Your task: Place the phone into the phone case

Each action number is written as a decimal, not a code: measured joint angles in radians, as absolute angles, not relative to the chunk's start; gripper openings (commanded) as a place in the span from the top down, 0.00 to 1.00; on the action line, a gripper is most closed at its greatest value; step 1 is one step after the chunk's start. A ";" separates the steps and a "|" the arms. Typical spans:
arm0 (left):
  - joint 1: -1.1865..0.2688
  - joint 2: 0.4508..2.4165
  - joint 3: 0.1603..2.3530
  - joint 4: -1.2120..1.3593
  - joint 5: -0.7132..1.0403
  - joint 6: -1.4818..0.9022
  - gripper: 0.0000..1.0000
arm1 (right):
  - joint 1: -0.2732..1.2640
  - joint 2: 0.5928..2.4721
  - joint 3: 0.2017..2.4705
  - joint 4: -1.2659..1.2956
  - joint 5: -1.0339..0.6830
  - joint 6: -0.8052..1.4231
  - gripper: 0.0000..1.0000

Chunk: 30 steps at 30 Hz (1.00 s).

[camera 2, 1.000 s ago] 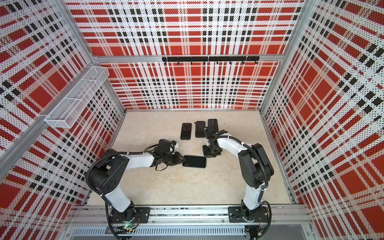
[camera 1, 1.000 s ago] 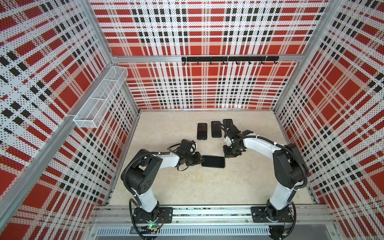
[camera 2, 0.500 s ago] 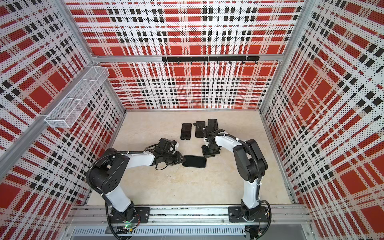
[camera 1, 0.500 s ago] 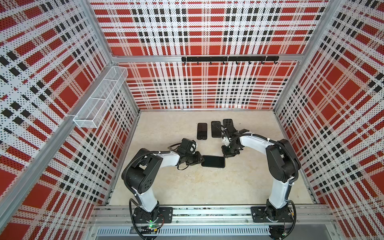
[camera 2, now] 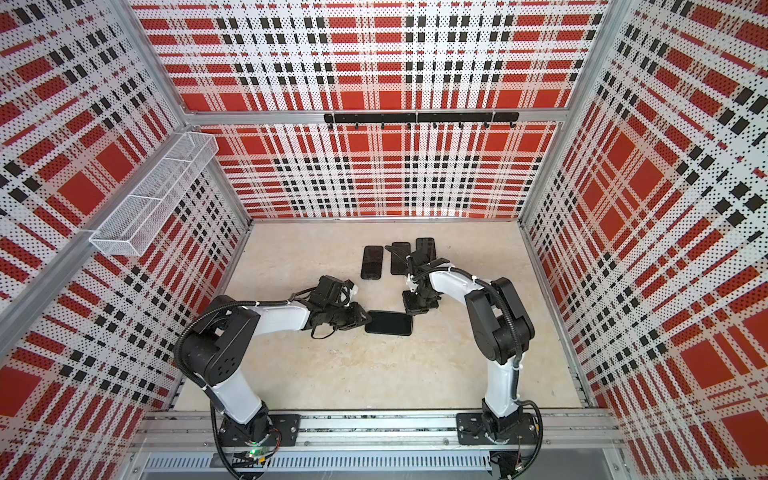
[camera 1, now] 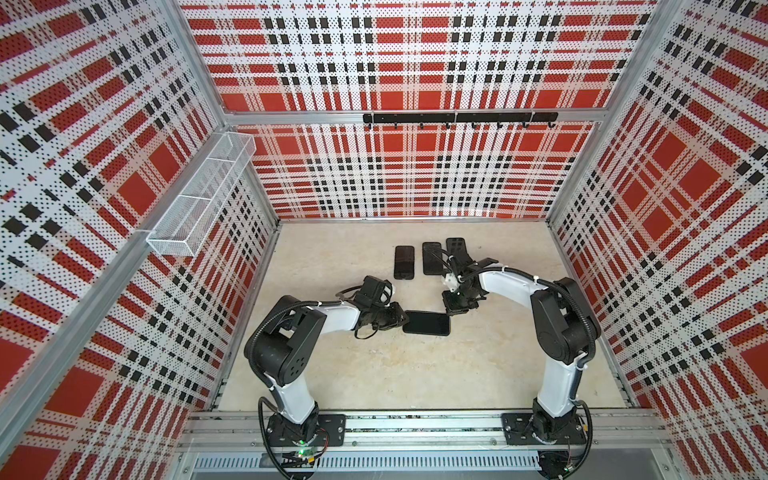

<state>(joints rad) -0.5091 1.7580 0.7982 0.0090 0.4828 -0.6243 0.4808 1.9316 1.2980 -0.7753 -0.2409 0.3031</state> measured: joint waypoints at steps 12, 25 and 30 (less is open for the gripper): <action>-0.508 1.774 0.812 0.016 0.490 -0.627 0.71 | 0.532 2.015 1.304 -0.672 -0.276 0.279 0.92; -0.503 1.781 0.819 0.020 0.494 -0.624 0.71 | 0.547 2.004 1.340 -0.685 -0.328 0.279 0.89; -0.496 1.781 0.851 -0.044 0.479 -0.606 0.70 | 0.476 1.985 1.359 -0.781 -0.245 0.267 0.88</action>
<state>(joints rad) -0.4965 1.7805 0.8509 -0.0437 0.4786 -0.6064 0.4763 1.9854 1.3590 -0.7811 -0.2451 0.2668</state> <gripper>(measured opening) 0.293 0.122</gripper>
